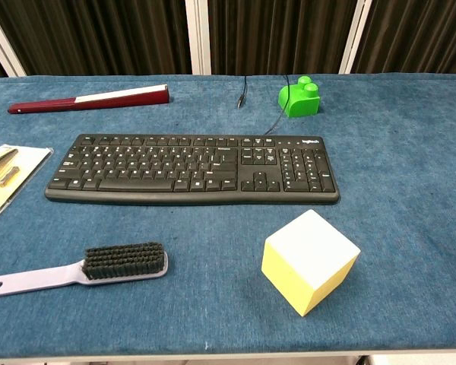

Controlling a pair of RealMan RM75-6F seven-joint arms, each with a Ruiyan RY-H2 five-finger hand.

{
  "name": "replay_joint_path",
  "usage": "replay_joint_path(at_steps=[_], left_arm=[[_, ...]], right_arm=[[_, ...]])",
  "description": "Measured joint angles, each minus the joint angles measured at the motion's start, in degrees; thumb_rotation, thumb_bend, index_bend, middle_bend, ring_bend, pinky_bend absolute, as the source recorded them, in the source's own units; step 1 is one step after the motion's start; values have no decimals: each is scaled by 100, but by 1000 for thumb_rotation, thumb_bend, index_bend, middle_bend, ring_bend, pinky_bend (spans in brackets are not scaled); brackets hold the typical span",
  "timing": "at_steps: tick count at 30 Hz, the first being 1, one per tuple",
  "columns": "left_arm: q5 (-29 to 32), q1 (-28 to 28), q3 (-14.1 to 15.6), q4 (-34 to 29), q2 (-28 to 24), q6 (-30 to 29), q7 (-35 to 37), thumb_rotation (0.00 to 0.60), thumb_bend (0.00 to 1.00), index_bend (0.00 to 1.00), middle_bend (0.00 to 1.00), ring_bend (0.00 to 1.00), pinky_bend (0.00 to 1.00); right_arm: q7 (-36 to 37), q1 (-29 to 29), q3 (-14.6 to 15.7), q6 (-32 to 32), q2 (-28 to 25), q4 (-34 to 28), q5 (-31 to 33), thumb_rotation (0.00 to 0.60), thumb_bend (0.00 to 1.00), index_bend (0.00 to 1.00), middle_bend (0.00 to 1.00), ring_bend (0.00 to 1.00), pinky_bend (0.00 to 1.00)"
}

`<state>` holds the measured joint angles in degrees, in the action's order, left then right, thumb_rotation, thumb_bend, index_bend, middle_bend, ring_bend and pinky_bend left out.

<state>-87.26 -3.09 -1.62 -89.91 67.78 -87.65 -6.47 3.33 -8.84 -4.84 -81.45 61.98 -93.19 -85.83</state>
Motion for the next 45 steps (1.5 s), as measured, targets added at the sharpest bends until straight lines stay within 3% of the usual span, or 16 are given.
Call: replay_joint_path(at_steps=[11,14,15,17,21,24,27,34,45], left_arm=[[38,-31,-15,-83,20,52,-111,600,111,24,0,0,0],[34,-76,-18,-79,70,112,-131,600,111,24,0,0,0],[32,-97,-23,-72,89,134,-136,600,111,24,0,0,0],[27,-116,-32,-58,101,147,-136,600,111,24,0,0,0],[23,-130,-15,-17,104,188,-121,600,111,24,0,0,0],[39,-134,1,31,131,222,-90,600,110,24,0,0,0],[69,-139,6,94,168,254,-46,600,111,24,0,0,0],[108,-157,12,230,248,311,48,600,111,24,0,0,0],[137,-172,26,373,309,357,154,600,110,24,0,0,0]], right_arm=[[-180,-244,58,378,47,-71,-165,299,78,0,1,0,0],[-386,-462,100,722,115,-141,-280,299,104,0,86,25,63],[-462,-545,109,857,143,-163,-306,299,140,0,152,82,138],[-666,-769,120,1210,226,-214,-349,299,266,13,331,329,370],[-1024,-1219,115,1947,392,-318,-334,286,625,178,811,868,850],[-1259,-1583,87,2556,514,-391,-187,245,889,249,946,995,981],[-1554,-1972,28,3082,686,-422,89,188,998,267,990,1000,1000],[-2312,-2454,-57,3597,1093,-356,782,173,1000,272,1000,1000,1000],[-2824,-2758,27,3748,1500,-111,1513,170,1000,272,1000,1000,1000]])
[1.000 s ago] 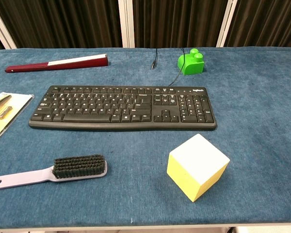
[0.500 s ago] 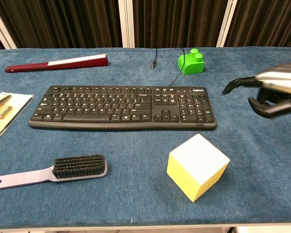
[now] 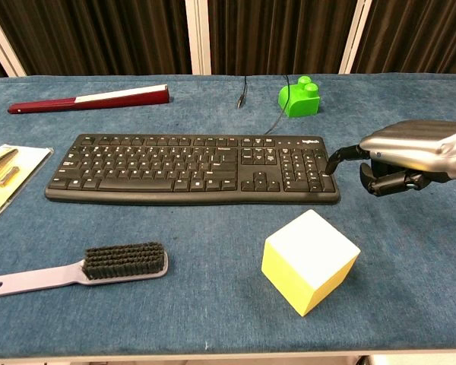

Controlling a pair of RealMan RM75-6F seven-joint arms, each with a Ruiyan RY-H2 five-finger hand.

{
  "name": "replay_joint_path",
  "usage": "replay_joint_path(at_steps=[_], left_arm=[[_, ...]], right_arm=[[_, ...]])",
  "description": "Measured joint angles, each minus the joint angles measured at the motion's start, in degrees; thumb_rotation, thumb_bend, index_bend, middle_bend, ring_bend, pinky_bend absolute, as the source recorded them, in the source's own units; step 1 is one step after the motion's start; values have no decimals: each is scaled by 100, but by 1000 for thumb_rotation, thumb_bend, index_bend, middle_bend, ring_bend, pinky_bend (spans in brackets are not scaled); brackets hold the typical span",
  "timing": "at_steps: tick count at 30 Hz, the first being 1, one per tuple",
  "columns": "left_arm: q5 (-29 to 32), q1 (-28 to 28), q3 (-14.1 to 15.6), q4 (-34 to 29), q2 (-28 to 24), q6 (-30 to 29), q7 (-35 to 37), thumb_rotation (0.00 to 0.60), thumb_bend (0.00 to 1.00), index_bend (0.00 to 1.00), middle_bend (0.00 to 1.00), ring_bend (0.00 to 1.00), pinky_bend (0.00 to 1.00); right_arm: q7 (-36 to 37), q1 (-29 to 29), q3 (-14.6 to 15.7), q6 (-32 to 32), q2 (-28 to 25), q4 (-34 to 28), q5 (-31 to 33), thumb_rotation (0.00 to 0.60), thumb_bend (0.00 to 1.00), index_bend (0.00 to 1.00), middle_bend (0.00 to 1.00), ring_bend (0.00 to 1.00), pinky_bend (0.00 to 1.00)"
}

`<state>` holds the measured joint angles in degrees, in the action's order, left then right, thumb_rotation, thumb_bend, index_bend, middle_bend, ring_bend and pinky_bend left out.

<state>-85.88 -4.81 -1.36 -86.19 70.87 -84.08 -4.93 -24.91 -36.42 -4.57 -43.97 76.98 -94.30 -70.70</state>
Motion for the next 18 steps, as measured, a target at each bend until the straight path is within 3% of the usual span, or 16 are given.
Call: replay_joint_path(at_steps=[18], left_arm=[[14,49,20,123,50,-58,98,600,111,24,0,0,0]], right_arm=[[-147,-260,220,2,226,180,403,172,1000,272,1000,1000,1000]])
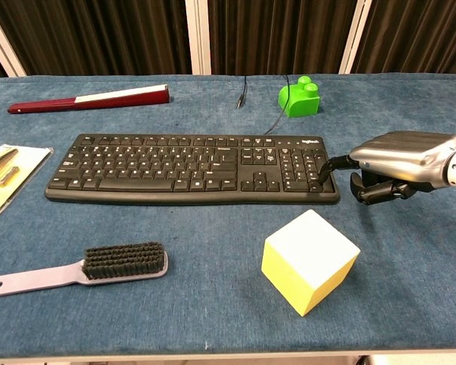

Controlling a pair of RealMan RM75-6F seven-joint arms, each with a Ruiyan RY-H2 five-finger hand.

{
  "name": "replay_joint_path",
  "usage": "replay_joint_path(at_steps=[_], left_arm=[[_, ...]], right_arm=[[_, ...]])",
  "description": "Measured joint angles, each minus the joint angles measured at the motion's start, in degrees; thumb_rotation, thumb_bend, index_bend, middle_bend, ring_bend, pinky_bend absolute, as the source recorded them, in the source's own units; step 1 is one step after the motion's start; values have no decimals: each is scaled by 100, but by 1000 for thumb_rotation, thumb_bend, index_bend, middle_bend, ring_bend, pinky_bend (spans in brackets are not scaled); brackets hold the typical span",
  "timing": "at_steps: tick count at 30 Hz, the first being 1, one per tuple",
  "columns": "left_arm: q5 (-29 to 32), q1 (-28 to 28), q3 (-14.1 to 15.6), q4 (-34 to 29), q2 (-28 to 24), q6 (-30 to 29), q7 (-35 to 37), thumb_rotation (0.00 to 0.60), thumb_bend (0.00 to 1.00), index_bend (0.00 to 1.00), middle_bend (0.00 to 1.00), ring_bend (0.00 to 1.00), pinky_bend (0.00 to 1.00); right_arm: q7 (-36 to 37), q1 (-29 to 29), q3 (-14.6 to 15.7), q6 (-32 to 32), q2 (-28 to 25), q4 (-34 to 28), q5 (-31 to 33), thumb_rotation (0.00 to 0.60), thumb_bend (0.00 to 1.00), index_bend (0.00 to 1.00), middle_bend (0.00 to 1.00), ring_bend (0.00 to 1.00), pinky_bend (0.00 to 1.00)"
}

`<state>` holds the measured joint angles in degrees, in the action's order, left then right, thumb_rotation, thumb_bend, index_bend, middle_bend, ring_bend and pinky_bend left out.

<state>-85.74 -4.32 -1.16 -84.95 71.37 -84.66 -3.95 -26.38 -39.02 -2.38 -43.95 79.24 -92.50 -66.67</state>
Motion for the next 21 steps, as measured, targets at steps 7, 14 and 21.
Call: replay_joint_path(at_steps=[7,14,21], left_arm=[[-20,-7,-14,-28,-35,-27,-10,600,111,24,0,0,0],[-65,-39,-41,-104,-75,-52,-44,600,111,24,0,0,0],[-86,-59,-64,-119,-56,-78,-42,600,111,24,0,0,0]], right_arm=[[145,130,4,-441,-257,-239,-166,171,1000,270,1000,1000,1000],[475,532,-32,-1268,-858,-578,-412,170,913,171,982,980,971],[811,1253,4,-2480,-1270,-711,-685,165,379,0,270,226,343]])
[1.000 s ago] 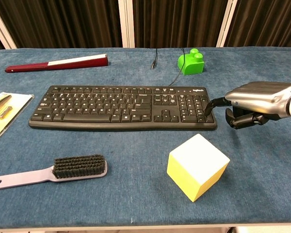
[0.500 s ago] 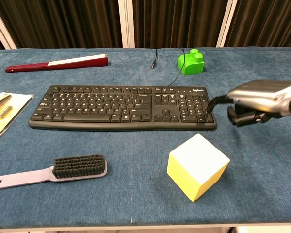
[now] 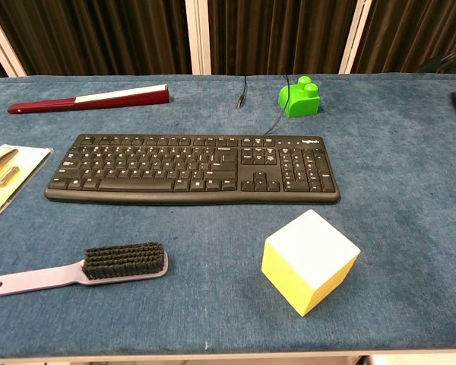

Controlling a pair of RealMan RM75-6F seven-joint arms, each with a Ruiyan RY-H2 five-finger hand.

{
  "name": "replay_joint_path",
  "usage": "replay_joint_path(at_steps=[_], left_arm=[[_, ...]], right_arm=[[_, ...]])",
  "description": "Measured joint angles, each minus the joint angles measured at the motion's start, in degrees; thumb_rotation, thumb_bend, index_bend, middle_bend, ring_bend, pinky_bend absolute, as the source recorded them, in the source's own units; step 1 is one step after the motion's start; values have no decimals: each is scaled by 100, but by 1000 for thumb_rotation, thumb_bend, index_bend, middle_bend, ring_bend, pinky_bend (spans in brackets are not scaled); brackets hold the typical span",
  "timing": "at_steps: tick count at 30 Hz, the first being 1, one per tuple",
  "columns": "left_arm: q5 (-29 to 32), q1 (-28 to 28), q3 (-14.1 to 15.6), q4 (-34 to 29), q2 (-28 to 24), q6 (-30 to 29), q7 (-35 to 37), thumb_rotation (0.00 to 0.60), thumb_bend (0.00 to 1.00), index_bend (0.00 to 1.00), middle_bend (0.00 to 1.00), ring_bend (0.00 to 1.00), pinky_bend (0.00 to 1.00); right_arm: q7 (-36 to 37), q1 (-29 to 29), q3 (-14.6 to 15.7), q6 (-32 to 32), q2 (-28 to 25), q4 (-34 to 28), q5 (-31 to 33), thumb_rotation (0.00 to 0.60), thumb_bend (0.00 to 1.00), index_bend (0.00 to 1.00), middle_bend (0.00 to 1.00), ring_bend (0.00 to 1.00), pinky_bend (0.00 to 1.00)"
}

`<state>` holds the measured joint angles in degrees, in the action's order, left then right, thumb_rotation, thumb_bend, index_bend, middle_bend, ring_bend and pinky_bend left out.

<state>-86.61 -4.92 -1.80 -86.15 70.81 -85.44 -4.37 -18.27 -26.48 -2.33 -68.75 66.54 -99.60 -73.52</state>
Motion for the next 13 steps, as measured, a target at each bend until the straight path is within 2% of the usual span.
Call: replay_joint_path(at_steps=[2,4,5,13], left_arm=[[-6,-9,-5,-5,1,0,-9,600,110,23,0,0,0],[-16,-19,-9,-14,-3,-1,-20,600,110,24,0,0,0],[-20,-23,-12,-19,-7,-2,-27,600,111,24,0,0,0],[-50,-58,-33,-91,-30,-14,-89,600,111,24,0,0,0]], right_arm=[[127,301,36,-441,-47,23,-88,166,261,0,112,69,149],[360,617,94,-812,-95,56,-176,166,181,0,16,2,28],[482,742,125,-934,-116,75,-214,165,164,0,1,0,2],[1325,1535,329,-1592,-246,353,-581,165,156,0,0,0,0]])
